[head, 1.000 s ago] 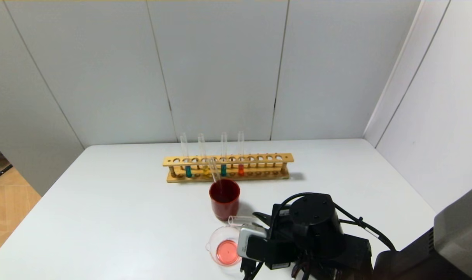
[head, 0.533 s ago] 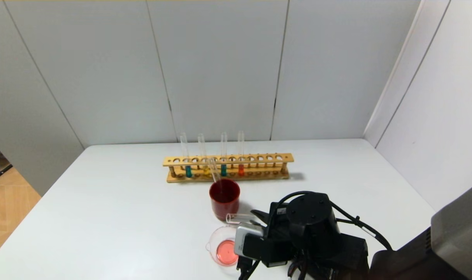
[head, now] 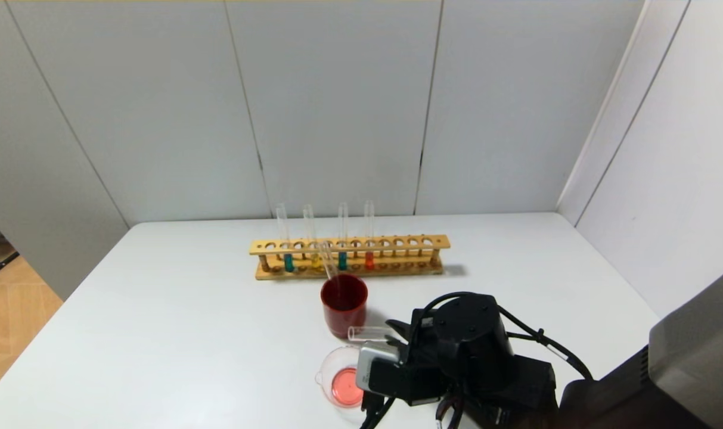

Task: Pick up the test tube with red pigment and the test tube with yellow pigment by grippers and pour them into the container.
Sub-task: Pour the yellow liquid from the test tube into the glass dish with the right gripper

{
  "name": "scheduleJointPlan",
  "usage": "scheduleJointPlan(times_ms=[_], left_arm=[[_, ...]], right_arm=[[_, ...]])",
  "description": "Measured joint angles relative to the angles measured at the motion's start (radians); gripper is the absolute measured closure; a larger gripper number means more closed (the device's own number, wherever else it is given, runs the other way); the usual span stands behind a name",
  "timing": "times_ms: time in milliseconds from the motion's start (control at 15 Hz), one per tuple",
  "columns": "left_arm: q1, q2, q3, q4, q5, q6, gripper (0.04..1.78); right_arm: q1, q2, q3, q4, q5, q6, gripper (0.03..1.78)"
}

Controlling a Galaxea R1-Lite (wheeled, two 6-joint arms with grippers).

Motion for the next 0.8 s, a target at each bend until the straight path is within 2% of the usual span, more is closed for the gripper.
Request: scheduleJointPlan(times_ms=[200,400,800], left_arm=[[0.000,0.000,0.000,0.000,0.000,0.000,0.07],[0.000,0.000,0.000,0.000,0.000,0.000,0.07],[0.000,0.000,0.000,0.000,0.000,0.000,0.07]], right_arm=[[-0.001,-0.002,-0.002,0.042,-0.011,-0.022,1.53],[0.000,-0.006,-0.003,0.103,-0.045,-0.044,1.53],[0.021,-0.009,-0.048,0.169,-0.062,-0.065,1.53]])
